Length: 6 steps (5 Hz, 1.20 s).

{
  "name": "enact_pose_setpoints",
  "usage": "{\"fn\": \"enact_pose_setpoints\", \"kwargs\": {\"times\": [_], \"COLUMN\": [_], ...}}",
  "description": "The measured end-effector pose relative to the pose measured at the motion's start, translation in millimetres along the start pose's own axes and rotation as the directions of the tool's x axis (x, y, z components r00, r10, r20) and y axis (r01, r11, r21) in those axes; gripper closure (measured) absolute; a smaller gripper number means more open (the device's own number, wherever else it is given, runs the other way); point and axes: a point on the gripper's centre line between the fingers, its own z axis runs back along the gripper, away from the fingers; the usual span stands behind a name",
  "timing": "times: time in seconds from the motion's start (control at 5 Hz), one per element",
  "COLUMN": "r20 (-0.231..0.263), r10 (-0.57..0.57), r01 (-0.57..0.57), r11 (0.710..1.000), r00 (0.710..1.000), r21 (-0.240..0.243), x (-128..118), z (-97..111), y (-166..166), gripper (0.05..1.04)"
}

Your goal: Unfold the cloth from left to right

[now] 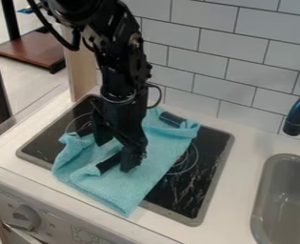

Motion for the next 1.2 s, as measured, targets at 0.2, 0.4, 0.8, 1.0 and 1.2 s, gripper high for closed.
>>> {"fn": "enact_pose_setpoints", "kwargs": {"times": [0.2, 0.4, 0.8, 1.0, 1.2], "r20": [-0.001, -0.036, -0.034, -0.034, -0.028], "r10": [0.016, 0.01, 0.009, 0.007, 0.006], "r01": [-0.016, -0.01, -0.009, -0.007, -0.006], "r11": [1.0, 1.0, 1.0, 1.0, 1.0], "r00": [1.0, 0.999, 0.999, 0.999, 1.0], "r21": [0.012, -0.002, -0.003, -0.002, -0.018], "x": [-1.4, -5.1, -6.7, -6.9, -6.8], "z": [-0.9, -11.7, -13.2, -13.3, -8.3], "y": [5.7, 2.8, 1.6, 2.1, 0.1], "gripper": [0.085, 0.145, 0.704, 0.884, 0.988]}}
